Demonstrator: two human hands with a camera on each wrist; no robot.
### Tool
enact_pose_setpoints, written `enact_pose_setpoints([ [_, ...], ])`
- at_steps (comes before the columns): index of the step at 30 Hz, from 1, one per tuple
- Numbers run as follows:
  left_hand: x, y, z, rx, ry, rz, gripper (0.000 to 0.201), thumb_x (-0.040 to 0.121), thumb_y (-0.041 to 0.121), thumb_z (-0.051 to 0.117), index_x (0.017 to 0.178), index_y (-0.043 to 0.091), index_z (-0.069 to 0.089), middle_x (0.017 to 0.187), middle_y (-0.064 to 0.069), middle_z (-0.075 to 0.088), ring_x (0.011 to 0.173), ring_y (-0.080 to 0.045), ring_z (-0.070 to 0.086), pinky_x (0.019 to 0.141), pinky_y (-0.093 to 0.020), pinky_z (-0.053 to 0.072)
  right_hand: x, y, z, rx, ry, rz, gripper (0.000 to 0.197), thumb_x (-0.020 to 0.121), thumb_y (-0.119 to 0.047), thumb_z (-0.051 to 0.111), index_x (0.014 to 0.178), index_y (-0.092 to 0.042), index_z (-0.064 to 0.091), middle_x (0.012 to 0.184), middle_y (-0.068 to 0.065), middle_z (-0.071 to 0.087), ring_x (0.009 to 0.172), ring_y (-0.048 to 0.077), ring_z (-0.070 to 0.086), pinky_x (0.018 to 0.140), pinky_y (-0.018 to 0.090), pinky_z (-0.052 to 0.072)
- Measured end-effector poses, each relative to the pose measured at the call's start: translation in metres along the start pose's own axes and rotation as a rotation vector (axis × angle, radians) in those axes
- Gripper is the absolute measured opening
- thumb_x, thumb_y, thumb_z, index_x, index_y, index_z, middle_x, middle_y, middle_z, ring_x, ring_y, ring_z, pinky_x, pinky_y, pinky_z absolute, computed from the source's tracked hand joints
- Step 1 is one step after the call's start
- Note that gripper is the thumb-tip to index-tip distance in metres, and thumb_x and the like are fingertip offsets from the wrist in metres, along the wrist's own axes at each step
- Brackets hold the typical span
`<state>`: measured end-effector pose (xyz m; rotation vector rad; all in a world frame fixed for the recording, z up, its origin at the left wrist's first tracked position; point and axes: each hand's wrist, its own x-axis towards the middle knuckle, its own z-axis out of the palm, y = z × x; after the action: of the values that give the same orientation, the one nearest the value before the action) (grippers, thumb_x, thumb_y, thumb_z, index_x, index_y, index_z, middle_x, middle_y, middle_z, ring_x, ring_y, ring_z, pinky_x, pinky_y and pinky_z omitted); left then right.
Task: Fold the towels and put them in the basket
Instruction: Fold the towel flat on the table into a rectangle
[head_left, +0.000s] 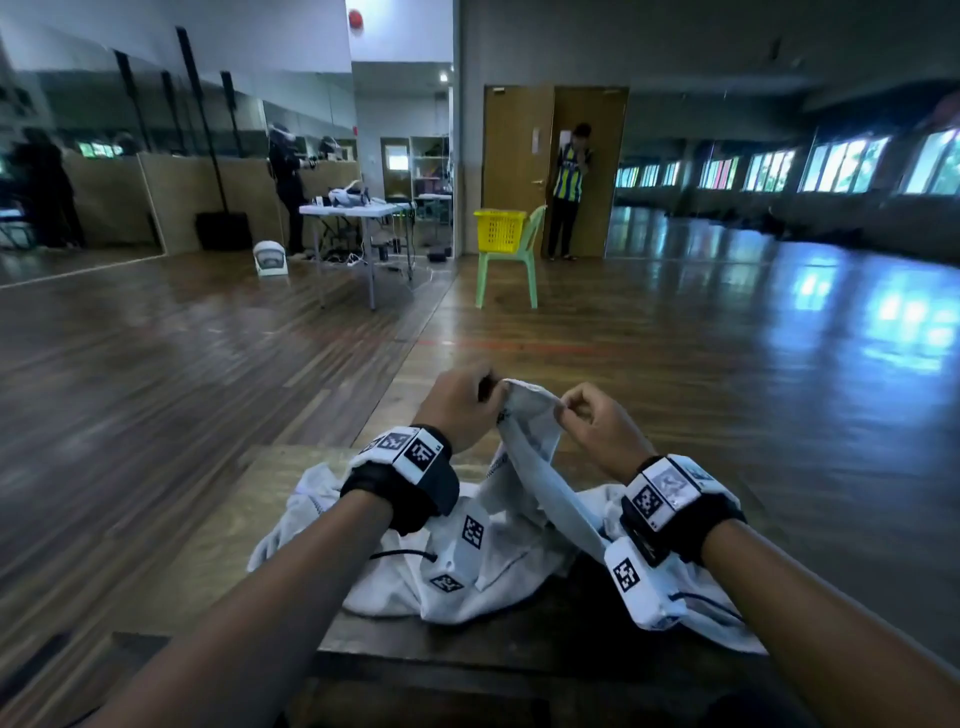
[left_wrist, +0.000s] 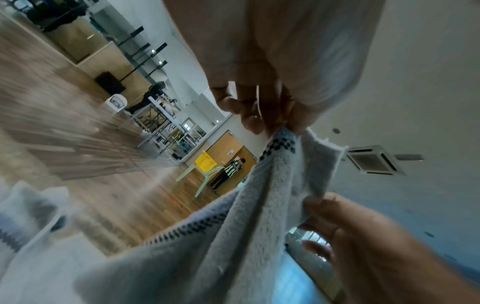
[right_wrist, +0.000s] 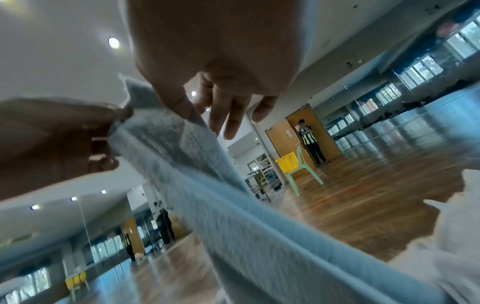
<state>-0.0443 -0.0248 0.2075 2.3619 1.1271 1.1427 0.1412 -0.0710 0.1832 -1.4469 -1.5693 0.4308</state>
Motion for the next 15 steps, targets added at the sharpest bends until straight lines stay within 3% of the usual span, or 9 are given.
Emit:
enact_pose_setpoints([
  [2, 0.002, 0.002, -0.009, -0.042, 0.026, 0.012, 0.015, 0.092, 0.022, 0.055, 0.090, 0.008, 0.061, 0.070, -0.001, 0.060, 0.065, -0.017, 0.054, 0.060, -0.025, 0.038, 0.006, -0.017, -0.012, 0.055, 0.029, -0.045, 0.016, 0.088, -0.009, 0.058, 0.078, -0.018, 0.050, 0.070, -0.003, 0.058, 0.059, -0.002, 0.052, 0.065, 0.023, 0.042],
  [4, 0.002, 0.008, -0.017, -0.079, 0.042, 0.041, 0.014, 0.091, 0.024, 0.057, 0.095, 0.011, 0.060, 0.064, 0.009, 0.055, 0.058, -0.005, 0.050, 0.055, -0.018, 0.035, 0.012, -0.033, -0.025, 0.084, 0.033, -0.100, 0.018, 0.087, -0.008, 0.060, 0.076, -0.021, 0.052, 0.075, 0.000, 0.060, 0.068, 0.005, 0.055, 0.069, 0.028, 0.044],
  [6, 0.004, 0.016, -0.022, -0.083, 0.064, 0.084, 0.017, 0.089, 0.026, 0.061, 0.096, 0.010, 0.061, 0.059, 0.014, 0.051, 0.053, 0.001, 0.046, 0.052, -0.019, 0.032, 0.019, -0.046, -0.039, 0.068, 0.044, -0.147, 0.018, 0.086, -0.010, 0.062, 0.076, -0.023, 0.055, 0.077, 0.000, 0.062, 0.074, 0.012, 0.057, 0.072, 0.031, 0.046],
  [9, 0.008, 0.029, -0.024, -0.071, 0.073, 0.143, 0.022, 0.087, 0.029, 0.063, 0.088, 0.007, 0.059, 0.054, 0.007, 0.048, 0.048, -0.003, 0.040, 0.049, -0.017, 0.030, 0.024, -0.058, -0.053, -0.008, 0.036, -0.197, 0.008, 0.085, -0.016, 0.065, 0.079, -0.021, 0.060, 0.078, 0.002, 0.065, 0.073, 0.012, 0.058, 0.071, 0.030, 0.047],
  [11, 0.011, 0.034, -0.021, -0.067, 0.074, 0.163, 0.029, 0.088, 0.033, 0.061, 0.085, 0.004, 0.060, 0.061, -0.007, 0.056, 0.054, -0.016, 0.047, 0.053, -0.020, 0.035, 0.024, -0.061, -0.056, -0.060, 0.008, -0.222, 0.004, 0.084, -0.018, 0.066, 0.083, -0.017, 0.062, 0.079, 0.004, 0.065, 0.072, 0.011, 0.057, 0.070, 0.030, 0.048],
  [13, 0.015, 0.031, -0.014, -0.088, 0.092, 0.166, 0.045, 0.087, 0.047, 0.054, 0.085, 0.003, 0.063, 0.065, -0.015, 0.061, 0.061, -0.027, 0.056, 0.060, -0.035, 0.044, 0.021, -0.058, -0.056, -0.117, -0.010, -0.237, 0.005, 0.083, -0.019, 0.067, 0.084, -0.016, 0.063, 0.077, 0.002, 0.064, 0.067, 0.005, 0.054, 0.067, 0.022, 0.046],
  [15, 0.016, 0.026, -0.006, -0.067, 0.093, 0.174, 0.057, 0.083, 0.056, 0.044, 0.082, 0.003, 0.064, 0.064, -0.015, 0.061, 0.061, -0.029, 0.057, 0.059, -0.042, 0.045, 0.015, -0.051, -0.054, -0.135, -0.006, -0.239, 0.006, 0.083, -0.018, 0.067, 0.083, -0.015, 0.062, 0.075, -0.001, 0.062, 0.062, -0.002, 0.051, 0.062, 0.012, 0.042],
])
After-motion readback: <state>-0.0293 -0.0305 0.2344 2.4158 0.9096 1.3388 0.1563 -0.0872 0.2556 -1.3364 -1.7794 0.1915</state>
